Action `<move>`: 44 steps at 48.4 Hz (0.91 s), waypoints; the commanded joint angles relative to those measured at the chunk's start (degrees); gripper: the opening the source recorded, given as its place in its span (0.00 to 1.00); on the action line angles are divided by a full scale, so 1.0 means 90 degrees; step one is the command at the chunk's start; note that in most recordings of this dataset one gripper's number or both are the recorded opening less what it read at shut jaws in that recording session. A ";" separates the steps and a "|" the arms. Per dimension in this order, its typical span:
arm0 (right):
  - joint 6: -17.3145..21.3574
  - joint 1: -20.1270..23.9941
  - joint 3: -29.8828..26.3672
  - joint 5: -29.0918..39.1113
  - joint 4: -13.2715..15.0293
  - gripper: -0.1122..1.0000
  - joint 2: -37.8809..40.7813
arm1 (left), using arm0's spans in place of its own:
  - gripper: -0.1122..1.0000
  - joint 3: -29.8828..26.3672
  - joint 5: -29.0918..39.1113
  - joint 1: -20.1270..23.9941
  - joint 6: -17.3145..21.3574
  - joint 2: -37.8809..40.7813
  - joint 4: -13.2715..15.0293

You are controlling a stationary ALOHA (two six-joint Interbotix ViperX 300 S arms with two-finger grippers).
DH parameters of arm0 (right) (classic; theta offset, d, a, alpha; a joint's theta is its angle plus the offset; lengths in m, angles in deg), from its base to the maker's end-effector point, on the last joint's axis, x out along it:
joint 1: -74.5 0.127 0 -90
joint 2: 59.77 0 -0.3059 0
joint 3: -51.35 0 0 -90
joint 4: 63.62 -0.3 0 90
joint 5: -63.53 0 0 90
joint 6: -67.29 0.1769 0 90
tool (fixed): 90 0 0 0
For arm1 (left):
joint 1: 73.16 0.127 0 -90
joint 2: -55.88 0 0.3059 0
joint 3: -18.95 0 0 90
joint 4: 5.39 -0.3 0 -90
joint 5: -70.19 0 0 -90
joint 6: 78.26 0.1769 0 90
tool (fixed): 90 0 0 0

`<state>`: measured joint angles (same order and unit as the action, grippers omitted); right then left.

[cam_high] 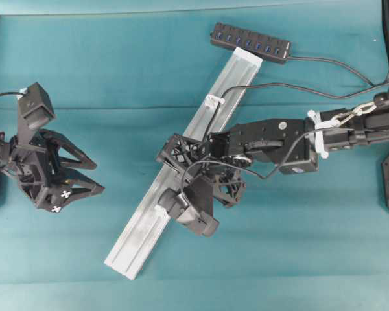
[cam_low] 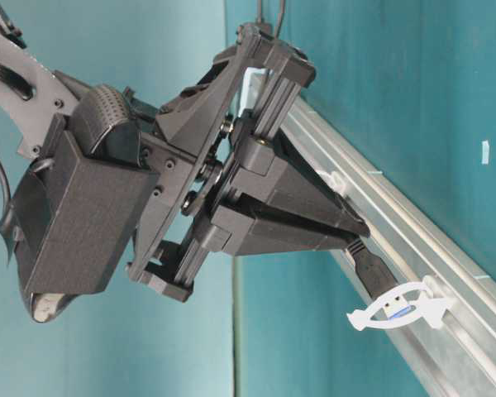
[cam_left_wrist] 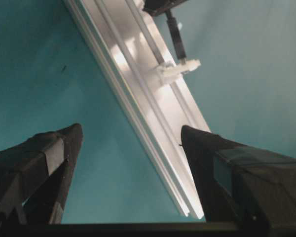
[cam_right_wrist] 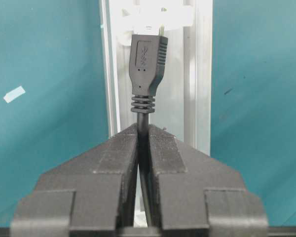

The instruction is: Pass the USB cable through three rings with both arms.

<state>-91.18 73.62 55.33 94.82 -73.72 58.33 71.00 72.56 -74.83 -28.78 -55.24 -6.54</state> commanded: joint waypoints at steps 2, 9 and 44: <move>0.0078 0.0078 -0.0059 -0.0059 0.0010 0.18 0.0039 | 0.89 -0.0049 -0.0029 -0.0010 0.0020 -0.0029 -0.0010; 0.0078 0.0088 -0.0127 -0.0098 0.0010 0.18 0.0098 | 0.89 -0.0049 -0.0029 -0.0010 0.0020 -0.0029 -0.0010; 0.0410 0.0303 -0.0488 -0.0049 -0.0039 0.17 0.0293 | 0.89 -0.0264 -0.1211 -0.0635 -0.0312 0.0977 -0.0010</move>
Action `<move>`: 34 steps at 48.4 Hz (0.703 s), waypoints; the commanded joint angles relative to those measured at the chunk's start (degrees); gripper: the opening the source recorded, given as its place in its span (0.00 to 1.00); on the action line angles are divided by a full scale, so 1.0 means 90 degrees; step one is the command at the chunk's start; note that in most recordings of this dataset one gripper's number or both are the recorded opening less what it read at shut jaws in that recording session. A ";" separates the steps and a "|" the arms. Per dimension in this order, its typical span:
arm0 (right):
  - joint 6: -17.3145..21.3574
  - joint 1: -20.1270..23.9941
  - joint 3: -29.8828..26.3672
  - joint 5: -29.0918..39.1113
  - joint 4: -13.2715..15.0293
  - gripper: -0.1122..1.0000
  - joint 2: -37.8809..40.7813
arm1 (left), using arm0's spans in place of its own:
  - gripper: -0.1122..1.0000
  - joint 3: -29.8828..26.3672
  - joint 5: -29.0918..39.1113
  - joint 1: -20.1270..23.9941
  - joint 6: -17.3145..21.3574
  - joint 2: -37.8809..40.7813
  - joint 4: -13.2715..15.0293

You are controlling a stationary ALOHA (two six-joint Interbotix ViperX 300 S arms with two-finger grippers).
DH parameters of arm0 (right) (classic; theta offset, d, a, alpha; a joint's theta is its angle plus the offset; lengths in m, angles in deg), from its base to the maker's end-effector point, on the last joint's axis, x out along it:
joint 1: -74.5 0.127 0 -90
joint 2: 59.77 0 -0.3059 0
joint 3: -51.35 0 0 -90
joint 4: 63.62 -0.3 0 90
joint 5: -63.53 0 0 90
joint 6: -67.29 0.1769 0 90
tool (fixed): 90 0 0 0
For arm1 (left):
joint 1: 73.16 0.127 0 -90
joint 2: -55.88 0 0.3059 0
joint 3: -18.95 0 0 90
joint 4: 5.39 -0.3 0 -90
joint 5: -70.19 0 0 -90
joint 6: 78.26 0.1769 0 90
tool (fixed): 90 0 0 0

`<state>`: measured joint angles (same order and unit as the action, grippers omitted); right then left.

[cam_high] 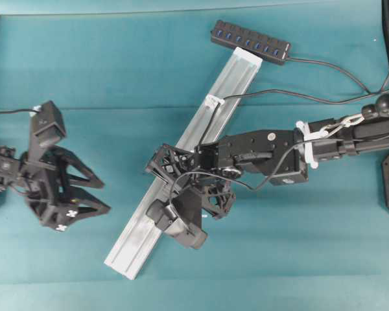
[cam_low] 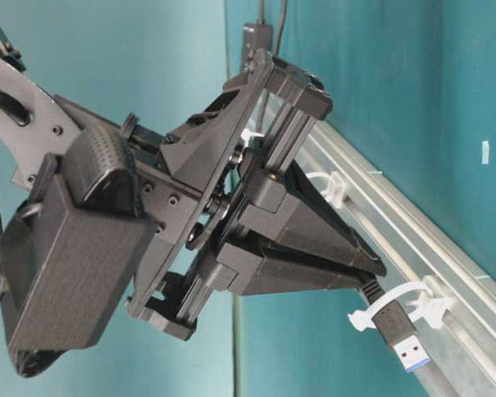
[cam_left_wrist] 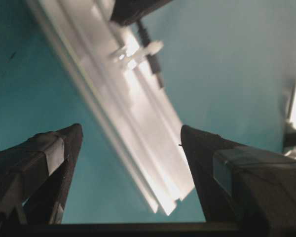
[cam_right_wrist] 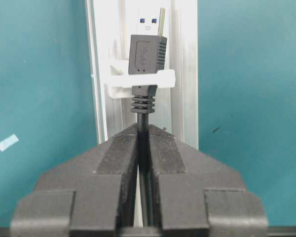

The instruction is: Pass the USB cable through three rings with both arms.

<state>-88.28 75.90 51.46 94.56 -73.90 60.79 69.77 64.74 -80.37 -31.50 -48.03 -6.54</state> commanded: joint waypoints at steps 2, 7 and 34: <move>0.0088 0.0049 -0.0059 -0.0049 -0.0020 0.18 0.0020 | 0.89 -0.0146 -0.0488 -0.0029 -0.0020 0.0293 -0.0010; 0.0088 0.0049 -0.0068 -0.0039 -0.0020 0.18 0.0029 | 0.89 -0.0186 -0.0723 -0.0049 -0.0029 0.0547 -0.0010; 0.0088 0.0049 -0.0068 0.0098 -0.0020 0.18 0.0049 | 0.89 -0.1006 -0.1240 -0.0195 -0.0049 0.2148 -0.0010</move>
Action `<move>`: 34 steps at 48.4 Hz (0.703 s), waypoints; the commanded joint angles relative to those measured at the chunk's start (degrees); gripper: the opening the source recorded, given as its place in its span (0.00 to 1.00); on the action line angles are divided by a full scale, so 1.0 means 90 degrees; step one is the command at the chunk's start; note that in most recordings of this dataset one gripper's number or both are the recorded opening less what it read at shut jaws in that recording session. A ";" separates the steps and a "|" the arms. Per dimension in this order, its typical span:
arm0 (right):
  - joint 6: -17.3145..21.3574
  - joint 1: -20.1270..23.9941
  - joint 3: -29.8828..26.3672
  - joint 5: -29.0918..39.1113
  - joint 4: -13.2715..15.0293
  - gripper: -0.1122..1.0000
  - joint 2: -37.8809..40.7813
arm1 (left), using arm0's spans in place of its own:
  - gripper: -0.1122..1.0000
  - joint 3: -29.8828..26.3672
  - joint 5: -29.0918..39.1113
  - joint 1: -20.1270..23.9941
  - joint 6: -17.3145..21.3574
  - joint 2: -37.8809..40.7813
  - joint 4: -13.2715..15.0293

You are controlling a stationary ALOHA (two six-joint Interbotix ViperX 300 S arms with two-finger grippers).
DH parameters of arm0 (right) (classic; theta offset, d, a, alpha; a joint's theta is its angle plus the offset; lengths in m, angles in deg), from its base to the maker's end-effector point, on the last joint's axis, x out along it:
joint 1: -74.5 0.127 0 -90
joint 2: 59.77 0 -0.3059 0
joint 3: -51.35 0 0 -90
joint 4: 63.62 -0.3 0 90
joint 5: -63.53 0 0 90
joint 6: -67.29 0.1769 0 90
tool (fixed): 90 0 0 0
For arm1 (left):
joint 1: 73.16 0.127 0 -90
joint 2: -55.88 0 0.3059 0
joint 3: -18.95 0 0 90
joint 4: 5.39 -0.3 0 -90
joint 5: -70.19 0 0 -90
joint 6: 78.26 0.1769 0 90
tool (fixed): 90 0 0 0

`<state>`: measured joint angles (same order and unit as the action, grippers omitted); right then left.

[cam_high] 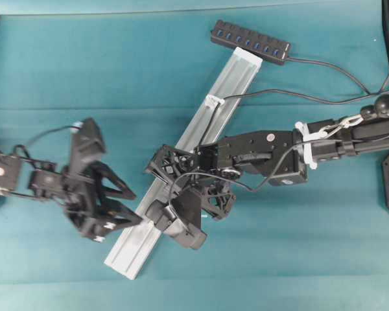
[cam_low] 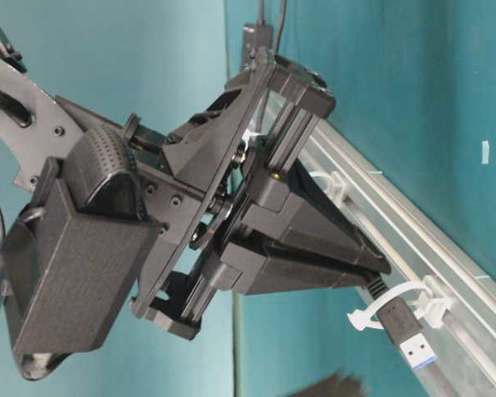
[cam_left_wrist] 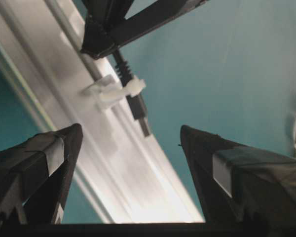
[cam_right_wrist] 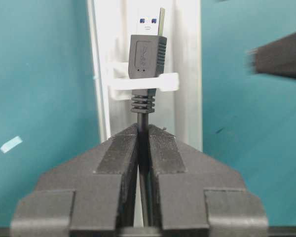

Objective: Pass the USB cable through three rings with both arms.
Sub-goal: 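Bring the left gripper to the plug past the third ring and grasp it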

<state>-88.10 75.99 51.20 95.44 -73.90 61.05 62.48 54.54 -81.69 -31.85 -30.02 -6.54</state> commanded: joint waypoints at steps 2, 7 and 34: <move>0.0078 0.0039 -0.0029 -0.0010 -0.0020 0.18 0.0010 | 0.89 -0.0254 -0.0107 -0.0059 -0.0020 0.0264 -0.0010; 0.0068 0.0039 -0.0039 0.0000 -0.0020 0.18 0.0020 | 0.89 -0.0381 -0.0137 -0.0107 -0.0029 0.0508 -0.0010; 0.0078 0.0039 -0.0029 0.0000 -0.0020 0.18 0.0029 | 0.83 -0.0508 -0.0498 -0.0117 -0.0420 0.0996 -0.0010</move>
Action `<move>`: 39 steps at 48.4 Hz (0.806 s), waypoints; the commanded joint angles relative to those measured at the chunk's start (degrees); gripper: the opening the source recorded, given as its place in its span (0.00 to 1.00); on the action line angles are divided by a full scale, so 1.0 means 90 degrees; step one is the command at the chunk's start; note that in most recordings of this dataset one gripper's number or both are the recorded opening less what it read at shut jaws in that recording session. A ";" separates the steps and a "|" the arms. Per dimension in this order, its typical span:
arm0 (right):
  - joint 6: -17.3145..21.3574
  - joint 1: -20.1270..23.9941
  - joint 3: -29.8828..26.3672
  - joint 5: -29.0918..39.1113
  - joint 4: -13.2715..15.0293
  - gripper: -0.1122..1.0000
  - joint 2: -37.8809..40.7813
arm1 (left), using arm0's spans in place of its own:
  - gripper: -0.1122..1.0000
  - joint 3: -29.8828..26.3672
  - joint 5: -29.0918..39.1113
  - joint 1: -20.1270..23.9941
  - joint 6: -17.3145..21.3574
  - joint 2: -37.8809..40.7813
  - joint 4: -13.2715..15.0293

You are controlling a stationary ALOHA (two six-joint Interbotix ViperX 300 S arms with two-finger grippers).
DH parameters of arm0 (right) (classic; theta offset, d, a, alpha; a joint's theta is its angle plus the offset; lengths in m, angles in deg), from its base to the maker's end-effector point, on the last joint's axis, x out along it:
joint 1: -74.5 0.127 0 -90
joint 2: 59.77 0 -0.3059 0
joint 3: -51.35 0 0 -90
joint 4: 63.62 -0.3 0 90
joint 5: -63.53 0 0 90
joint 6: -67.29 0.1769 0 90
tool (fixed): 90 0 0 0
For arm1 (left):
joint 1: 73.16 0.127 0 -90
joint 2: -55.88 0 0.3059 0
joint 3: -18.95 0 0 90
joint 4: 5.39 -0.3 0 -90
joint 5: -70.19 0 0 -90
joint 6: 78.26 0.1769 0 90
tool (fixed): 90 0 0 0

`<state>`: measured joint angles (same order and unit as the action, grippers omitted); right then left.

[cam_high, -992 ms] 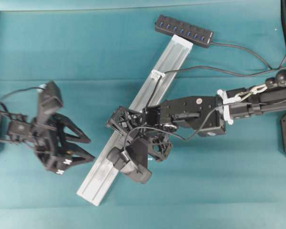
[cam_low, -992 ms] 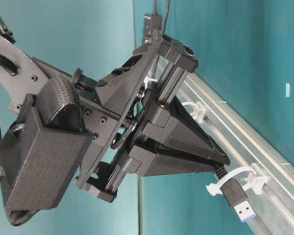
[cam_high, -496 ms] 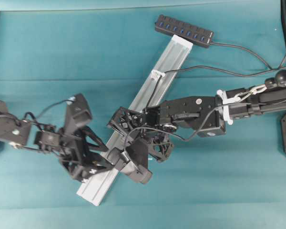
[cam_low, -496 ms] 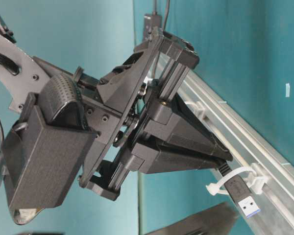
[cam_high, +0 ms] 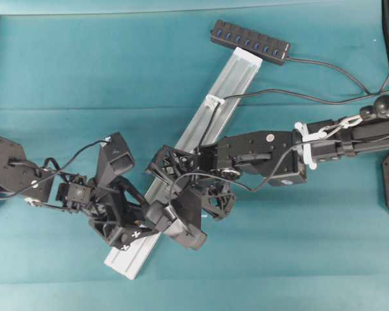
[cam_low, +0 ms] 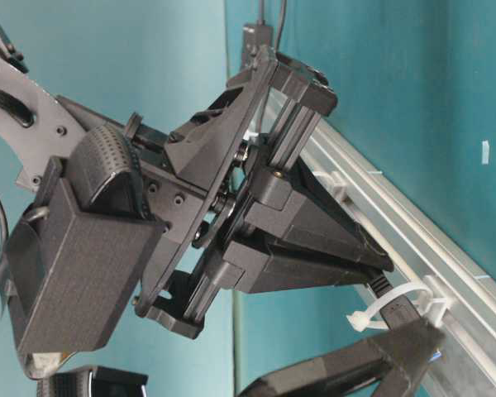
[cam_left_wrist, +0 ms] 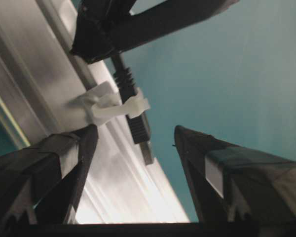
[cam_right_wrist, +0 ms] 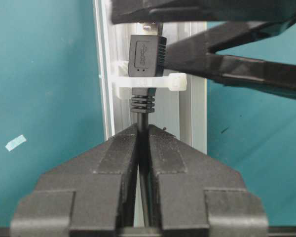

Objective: Pass the USB cable through three rings with both arms.
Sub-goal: 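Bring the left gripper to the plug past the third ring and grasp it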

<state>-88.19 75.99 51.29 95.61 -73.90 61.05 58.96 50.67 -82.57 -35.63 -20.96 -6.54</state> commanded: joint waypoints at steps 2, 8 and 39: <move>0.0088 0.0039 -0.0039 -0.0029 -0.0010 0.18 0.0029 | 0.83 -0.0117 -0.0068 -0.0020 -0.0010 -0.0020 -0.0010; 0.0088 0.0039 -0.0039 -0.0029 -0.0020 0.18 0.0029 | 0.82 -0.0117 -0.0078 -0.0020 -0.0127 -0.0020 -0.0010; 0.0078 0.0020 -0.0020 -0.0029 -0.0020 0.18 0.0049 | 0.17 -0.0088 -0.0029 -0.0107 -0.1006 -0.0039 -0.0010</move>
<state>-88.10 75.99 51.29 95.61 -73.90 61.14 58.61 50.67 -83.27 -44.77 -20.70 -6.54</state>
